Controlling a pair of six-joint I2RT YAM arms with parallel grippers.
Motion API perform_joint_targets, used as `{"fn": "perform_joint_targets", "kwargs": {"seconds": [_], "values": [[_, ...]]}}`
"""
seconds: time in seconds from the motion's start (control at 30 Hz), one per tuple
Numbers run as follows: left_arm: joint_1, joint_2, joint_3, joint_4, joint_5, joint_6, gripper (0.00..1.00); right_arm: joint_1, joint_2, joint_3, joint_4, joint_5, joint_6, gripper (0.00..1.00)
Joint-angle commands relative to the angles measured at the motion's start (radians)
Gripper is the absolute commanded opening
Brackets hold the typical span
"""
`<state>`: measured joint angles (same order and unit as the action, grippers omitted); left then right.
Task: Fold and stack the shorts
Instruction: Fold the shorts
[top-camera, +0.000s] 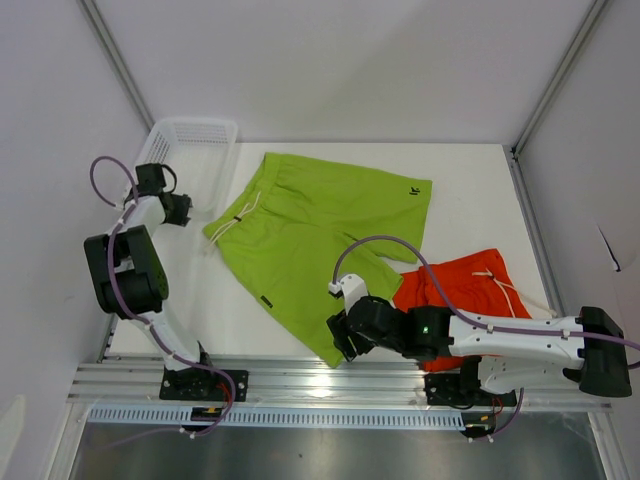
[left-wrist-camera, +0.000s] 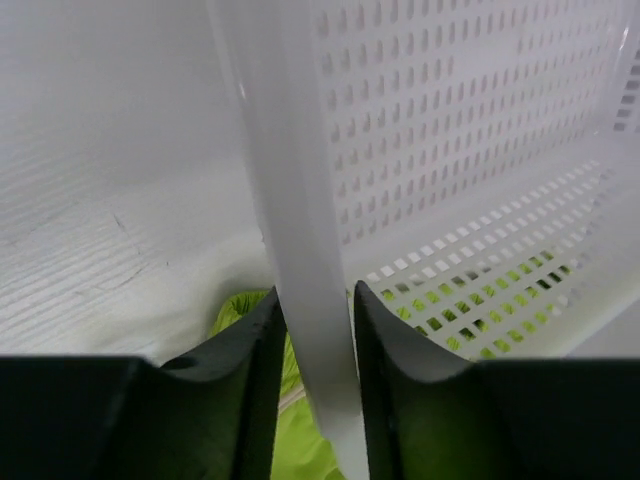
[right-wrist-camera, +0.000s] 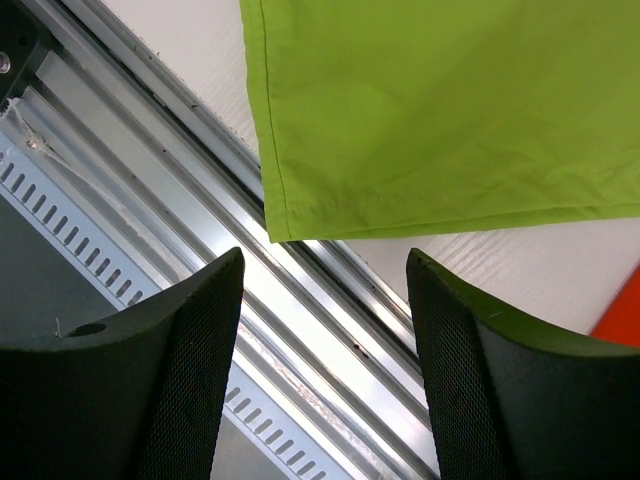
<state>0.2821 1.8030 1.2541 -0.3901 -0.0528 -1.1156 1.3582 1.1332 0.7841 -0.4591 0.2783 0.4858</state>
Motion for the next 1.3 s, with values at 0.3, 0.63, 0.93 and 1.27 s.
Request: {"fn": "perform_joint_targets", "kwargs": {"seconds": [0.3,0.63,0.93,1.27], "values": [[0.019,-0.224,-0.191,0.126,-0.159,-0.286,0.00,-0.001,-0.004,-0.002,0.017,-0.011,0.007,0.67],[0.014,-0.341,-0.364,0.267,-0.265,-0.431,0.00,-0.008,0.014,0.004,0.031,-0.042,-0.001,0.67],[0.028,-0.188,-0.168,0.218,-0.236,-0.356,0.00,-0.014,0.023,0.035,0.019,-0.060,-0.007,0.67],[0.045,-0.093,-0.139,0.315,-0.151,-0.294,0.75,-0.033,0.046,0.046,0.028,-0.073,-0.012,0.68]]}}
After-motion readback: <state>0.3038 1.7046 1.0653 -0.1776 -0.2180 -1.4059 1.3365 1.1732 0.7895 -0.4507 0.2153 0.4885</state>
